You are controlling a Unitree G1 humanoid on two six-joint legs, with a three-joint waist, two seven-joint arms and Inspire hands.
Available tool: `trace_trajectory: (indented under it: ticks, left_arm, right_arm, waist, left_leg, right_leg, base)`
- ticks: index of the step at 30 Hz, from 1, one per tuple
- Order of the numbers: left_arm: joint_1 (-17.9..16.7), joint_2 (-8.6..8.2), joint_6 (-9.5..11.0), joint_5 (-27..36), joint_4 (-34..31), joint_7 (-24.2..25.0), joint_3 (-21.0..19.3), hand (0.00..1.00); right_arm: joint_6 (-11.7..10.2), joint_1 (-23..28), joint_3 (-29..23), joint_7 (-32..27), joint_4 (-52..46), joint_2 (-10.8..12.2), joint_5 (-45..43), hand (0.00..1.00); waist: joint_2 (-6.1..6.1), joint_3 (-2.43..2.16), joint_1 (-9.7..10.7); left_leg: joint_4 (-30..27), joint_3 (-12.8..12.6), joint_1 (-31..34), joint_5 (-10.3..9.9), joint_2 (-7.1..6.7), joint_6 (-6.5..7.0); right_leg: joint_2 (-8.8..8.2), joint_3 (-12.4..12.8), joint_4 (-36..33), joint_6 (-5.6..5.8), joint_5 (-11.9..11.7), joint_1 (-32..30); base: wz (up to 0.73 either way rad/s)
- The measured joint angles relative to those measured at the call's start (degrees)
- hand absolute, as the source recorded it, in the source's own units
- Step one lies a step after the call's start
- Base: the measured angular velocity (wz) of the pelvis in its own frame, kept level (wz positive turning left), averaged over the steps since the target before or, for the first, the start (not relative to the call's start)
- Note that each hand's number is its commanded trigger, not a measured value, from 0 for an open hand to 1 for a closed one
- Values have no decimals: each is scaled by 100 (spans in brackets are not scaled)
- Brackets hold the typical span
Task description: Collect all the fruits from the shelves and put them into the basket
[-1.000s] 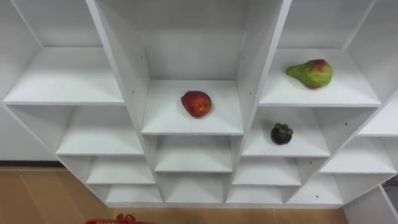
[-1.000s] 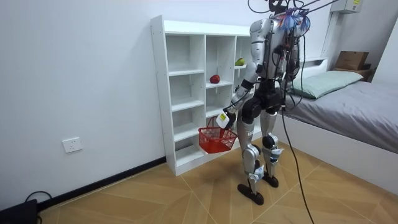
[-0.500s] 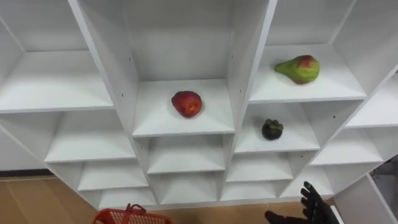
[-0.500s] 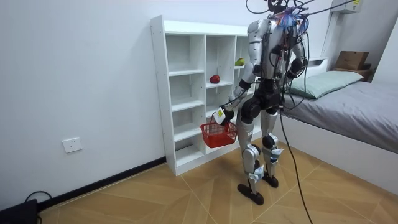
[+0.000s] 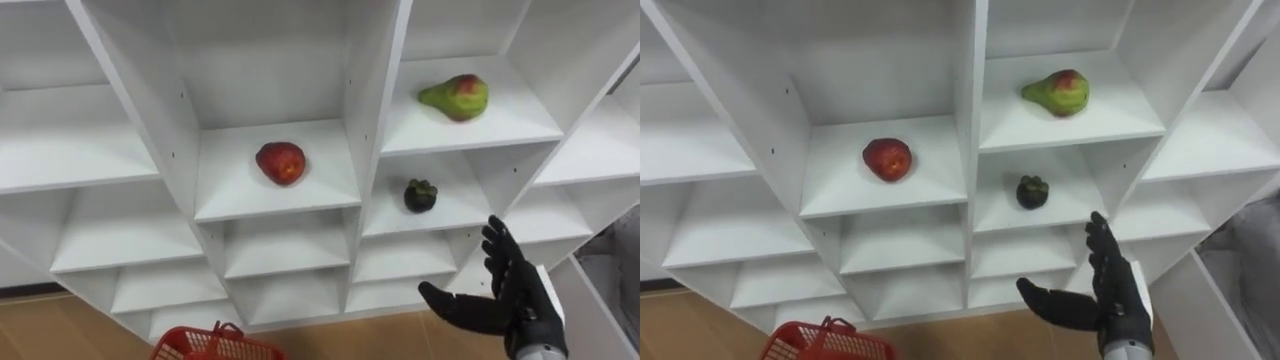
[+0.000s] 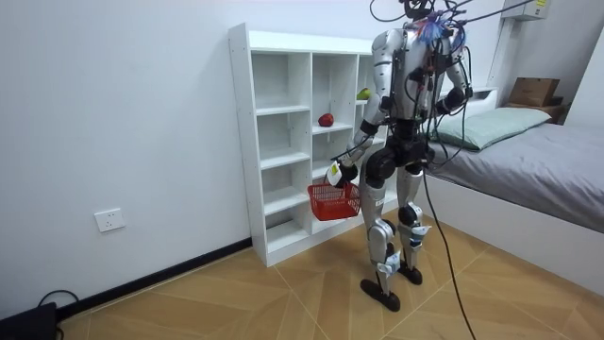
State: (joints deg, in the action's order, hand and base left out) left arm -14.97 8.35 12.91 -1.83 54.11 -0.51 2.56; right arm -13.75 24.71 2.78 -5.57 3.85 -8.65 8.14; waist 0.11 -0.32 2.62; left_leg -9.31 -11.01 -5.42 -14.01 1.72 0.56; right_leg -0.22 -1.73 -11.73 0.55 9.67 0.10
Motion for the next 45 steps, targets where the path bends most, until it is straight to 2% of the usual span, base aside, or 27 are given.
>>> trace_trajectory:
  ticks: [6, 11, 18, 24, 35, 38, 43, 45]
  left_arm:
    - [-2, 2, 6, 6, 90, 9, 0, 100]
    - [29, 13, 24, 2, 194, 52, 0, 100]
    - [79, 74, 25, 2, 236, 122, 51, 100]
    - [103, 151, 25, -6, 201, 241, 61, 100]
    - [141, 151, 20, -14, 200, 379, 46, 100]
    - [142, 151, -24, -17, 203, 374, 27, 100]
    - [143, 151, -92, -9, 210, 397, 29, 100]
    - [139, 151, -117, -6, 210, 394, 30, 100]
  right_arm:
    - [-179, -182, -3, -510, -270, -65, -613, 0]
    - [-199, -219, -1, -812, -500, -94, -662, 0]
    - [-406, -435, 6, -1144, -690, -169, -669, 0]
    - [-410, -529, 41, -1257, -860, -273, -670, 0]
    - [-417, -893, 32, -1550, -1226, -344, -776, 0]
    - [-401, -1043, 30, -1551, -1225, -401, -649, 0]
    - [-391, -1371, -28, -1554, -1224, -650, -633, 0]
    - [-391, -1427, -29, -1552, -1224, -662, -644, 0]
  waist:
    - [-39, -1, -19]
    - [-47, 7, -83]
    - [-28, 20, -99]
    - [-16, 23, -129]
    - [-26, 20, -138]
    - [-44, 21, -149]
    - [-115, 25, -149]
    - [-154, 25, -149]
  left_leg:
    - [56, -112, -29, 1, 31, -3]
    - [65, -148, -13, 1, 44, -4]
    - [65, -146, -9, 1, 50, -5]
    - [70, -146, 8, 1, 50, -6]
    - [59, -147, -18, 2, 52, -6]
    - [55, -140, -18, 3, 52, -9]
    - [43, -84, -32, 7, 53, -15]
    - [33, -59, -31, 9, 56, -17]
  right_leg:
    - [30, 12, 9, -14, -11, -28]
    - [41, 8, 0, -23, -20, -72]
    - [45, -1, 0, -28, -24, -76]
    - [46, -5, 1, -28, -24, -87]
    - [45, -7, 4, -28, -27, -56]
    - [44, -15, 5, -29, -28, -49]
    - [41, -57, 25, -30, -28, 6]
    - [38, -91, 34, -32, -30, 21]
  base:
    - [-8]
    - [-5]
    - [0]
    - [0]
    - [0]
    - [0]
    - [5]
    - [9]
